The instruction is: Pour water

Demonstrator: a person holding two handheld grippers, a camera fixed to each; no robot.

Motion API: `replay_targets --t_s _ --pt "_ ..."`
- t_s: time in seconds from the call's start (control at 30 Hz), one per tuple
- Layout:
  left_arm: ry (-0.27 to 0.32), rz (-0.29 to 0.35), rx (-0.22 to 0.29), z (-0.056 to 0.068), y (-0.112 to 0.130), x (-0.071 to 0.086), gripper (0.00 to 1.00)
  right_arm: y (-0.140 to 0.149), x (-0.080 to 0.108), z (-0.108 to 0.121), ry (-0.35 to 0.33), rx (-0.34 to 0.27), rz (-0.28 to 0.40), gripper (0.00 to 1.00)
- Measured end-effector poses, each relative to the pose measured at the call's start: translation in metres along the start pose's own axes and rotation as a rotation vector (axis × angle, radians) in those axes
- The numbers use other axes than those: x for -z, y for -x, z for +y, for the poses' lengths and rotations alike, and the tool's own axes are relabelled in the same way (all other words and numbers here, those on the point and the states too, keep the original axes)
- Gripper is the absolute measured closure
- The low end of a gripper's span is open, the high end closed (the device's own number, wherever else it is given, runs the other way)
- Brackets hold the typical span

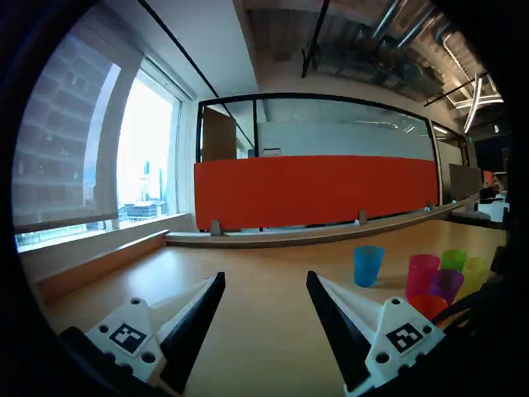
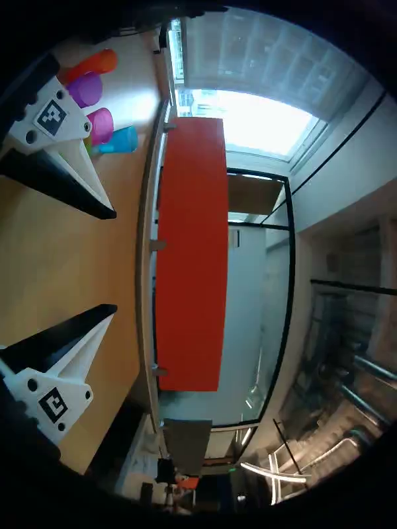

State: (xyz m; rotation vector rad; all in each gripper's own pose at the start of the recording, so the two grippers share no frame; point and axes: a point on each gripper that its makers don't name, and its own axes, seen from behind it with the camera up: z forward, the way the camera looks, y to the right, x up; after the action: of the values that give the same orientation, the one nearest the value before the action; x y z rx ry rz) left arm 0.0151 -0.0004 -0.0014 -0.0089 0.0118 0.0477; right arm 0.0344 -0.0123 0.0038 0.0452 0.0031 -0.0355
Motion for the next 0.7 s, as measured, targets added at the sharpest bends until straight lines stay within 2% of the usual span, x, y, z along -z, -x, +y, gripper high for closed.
replay_targets --t_s 0.1,0.37,0.57,0.7 --pt "0.003 0.01 -0.008 -0.001 -0.011 0.0 0.09 -0.012 -0.001 -0.003 -0.009 -0.001 0.003 0.0" --pt "0.027 0.008 0.025 -0.002 -0.042 -0.005 0.09 -0.034 -0.003 -0.007 -0.034 0.001 0.0 0.0" --pt "0.044 0.0 0.043 -0.003 -0.07 -0.017 0.09 -0.058 -0.006 -0.008 -0.049 0.027 -0.007 0.01" --pt "0.06 0.008 0.028 0.0 -0.093 -0.024 0.09 -0.077 -0.01 -0.007 -0.056 0.04 -0.002 0.0"
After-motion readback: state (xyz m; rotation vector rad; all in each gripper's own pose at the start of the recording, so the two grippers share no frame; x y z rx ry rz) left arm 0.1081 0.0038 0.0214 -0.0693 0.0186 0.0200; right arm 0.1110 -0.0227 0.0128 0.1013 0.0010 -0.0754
